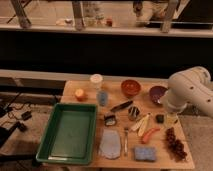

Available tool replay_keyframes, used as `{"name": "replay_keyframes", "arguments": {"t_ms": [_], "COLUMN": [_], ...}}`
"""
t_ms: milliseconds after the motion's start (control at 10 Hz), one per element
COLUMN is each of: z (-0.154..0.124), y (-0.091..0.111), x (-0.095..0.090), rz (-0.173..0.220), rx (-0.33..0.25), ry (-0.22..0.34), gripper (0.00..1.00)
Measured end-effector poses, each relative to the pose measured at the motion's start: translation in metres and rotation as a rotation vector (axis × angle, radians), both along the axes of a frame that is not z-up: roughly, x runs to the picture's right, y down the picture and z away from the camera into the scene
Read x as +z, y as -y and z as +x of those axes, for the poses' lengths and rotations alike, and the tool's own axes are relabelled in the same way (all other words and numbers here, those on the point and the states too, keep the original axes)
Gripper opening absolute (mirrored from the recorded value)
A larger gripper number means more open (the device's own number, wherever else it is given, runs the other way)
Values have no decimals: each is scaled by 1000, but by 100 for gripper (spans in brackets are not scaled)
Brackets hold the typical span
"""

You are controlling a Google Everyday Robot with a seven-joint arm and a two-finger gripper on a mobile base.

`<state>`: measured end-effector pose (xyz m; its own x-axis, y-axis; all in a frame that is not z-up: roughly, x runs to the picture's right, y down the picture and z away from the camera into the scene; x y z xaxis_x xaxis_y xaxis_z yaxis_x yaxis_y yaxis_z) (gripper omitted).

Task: Place grapes in paper cup

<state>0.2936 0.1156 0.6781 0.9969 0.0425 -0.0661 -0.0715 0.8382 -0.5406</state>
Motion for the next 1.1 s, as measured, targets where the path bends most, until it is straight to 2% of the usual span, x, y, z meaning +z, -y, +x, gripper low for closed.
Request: {"name": "replay_keyframes", "arguments": {"t_ms": [700,1100], "z": [8,16], "y": [-18,-50], "x": [-25,-38], "rz": [21,25], "rx": [44,43], "ry": [-16,-32], "gripper": [80,80]}}
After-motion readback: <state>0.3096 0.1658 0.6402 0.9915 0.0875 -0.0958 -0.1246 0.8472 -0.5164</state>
